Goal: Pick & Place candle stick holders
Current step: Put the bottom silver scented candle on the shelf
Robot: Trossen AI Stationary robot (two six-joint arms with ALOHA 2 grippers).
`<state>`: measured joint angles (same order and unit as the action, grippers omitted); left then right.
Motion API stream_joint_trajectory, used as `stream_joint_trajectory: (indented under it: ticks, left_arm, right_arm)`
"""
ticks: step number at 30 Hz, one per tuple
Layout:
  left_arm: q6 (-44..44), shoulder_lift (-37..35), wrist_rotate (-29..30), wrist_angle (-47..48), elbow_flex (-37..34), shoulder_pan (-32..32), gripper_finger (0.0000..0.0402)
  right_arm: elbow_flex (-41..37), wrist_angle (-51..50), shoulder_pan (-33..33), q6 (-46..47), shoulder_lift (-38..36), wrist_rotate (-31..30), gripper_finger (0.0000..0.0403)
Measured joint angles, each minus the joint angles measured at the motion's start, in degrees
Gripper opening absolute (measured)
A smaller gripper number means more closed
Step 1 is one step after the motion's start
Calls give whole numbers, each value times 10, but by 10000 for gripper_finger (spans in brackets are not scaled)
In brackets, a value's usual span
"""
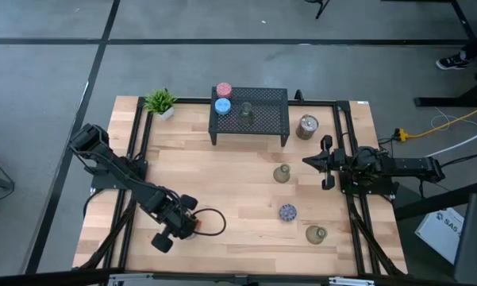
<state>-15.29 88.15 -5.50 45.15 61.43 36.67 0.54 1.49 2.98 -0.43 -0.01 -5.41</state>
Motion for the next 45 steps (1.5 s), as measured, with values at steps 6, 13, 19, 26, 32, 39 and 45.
stream_joint_trajectory:
  ticks: [6,13,19,26,32,39,45]
  left_arm:
    - [-12,-11,0,6,20,0,2]
    - [-15,-11,1,45,45,0,2]
    - [-20,-11,9,65,70,0,2]
    - [-43,-11,20,59,104,-1,2]
    - [-53,-12,45,60,126,-8,28]
    - [-102,-12,47,61,132,-27,110]
    - [-126,-12,77,61,132,-32,181]
  right_arm:
    - [0,0,0,0,0,0,0]
    - [0,0,0,0,0,0,0]
    - [0,0,0,0,0,0,0]
    - [0,0,0,0,0,0,0]
    - [0,0,0,0,0,0,0]
    - [0,0,0,0,0,0,0]
    - [0,0,0,0,0,0,0]
